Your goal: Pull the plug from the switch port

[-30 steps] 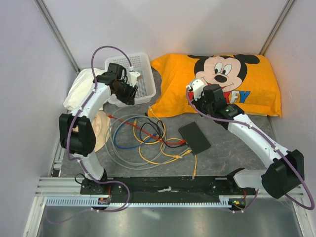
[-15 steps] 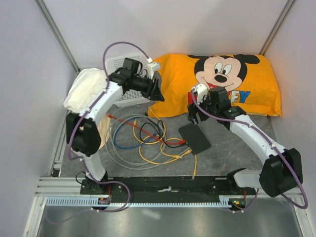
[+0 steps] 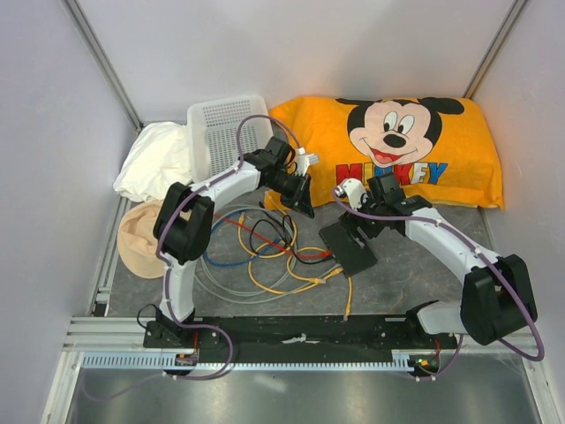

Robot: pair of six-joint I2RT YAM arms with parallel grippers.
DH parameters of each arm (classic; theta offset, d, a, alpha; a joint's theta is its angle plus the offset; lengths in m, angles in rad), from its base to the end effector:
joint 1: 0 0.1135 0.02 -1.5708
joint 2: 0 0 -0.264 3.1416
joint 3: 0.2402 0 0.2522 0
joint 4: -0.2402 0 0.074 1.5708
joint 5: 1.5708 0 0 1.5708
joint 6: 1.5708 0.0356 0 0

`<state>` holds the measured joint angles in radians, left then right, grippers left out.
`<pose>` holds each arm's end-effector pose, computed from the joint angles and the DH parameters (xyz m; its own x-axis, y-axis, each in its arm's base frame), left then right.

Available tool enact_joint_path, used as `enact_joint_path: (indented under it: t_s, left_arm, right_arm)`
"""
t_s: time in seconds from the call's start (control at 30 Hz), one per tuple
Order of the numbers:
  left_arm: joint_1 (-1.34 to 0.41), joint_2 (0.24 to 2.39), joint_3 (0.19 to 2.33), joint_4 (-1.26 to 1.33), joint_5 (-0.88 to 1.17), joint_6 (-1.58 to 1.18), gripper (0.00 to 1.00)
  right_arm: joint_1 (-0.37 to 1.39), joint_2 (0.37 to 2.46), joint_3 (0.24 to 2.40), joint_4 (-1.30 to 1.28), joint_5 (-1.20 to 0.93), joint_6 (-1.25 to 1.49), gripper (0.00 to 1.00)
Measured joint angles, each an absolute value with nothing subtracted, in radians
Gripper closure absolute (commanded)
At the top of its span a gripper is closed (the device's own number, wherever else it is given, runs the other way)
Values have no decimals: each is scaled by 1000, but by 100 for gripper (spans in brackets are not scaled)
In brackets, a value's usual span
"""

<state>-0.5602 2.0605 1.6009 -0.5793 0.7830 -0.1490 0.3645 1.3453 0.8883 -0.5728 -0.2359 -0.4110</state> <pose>0.3600 -0.2554 0.2061 -0.8229 0.3920 -0.4113 0.5638 0.4738 -0.6765 0.2429 0.1016 0.2235 -0.5508 -0.6259 -0.5521 -0.7408 0.6714 -0.0221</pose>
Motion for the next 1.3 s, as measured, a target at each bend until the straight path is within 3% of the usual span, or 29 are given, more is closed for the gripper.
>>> enact_joint_path:
  t_s: [0.2, 0.33, 0.53, 1.1, 1.3]
  left_arm:
    - [-572, 2058, 1483, -574, 748, -155, 99]
    - [-625, 2059, 1469, -570, 730, -155, 99]
    - [-700, 2099, 1489, -575, 698, -155, 99]
    - [-711, 2357, 1864, -632, 638, -124, 99]
    - [-714, 2389, 1906, -635, 629, -95, 95]
  right_arm:
    - [358, 1340, 820, -553, -109, -391, 39]
    - [345, 1346, 802, -537, -62, -386, 67]
    - [342, 1379, 801, -509, -17, -384, 86]
    - [328, 1386, 792, -548, 3, -394, 86]
    - [312, 1386, 801, -570, 6, -394, 85]
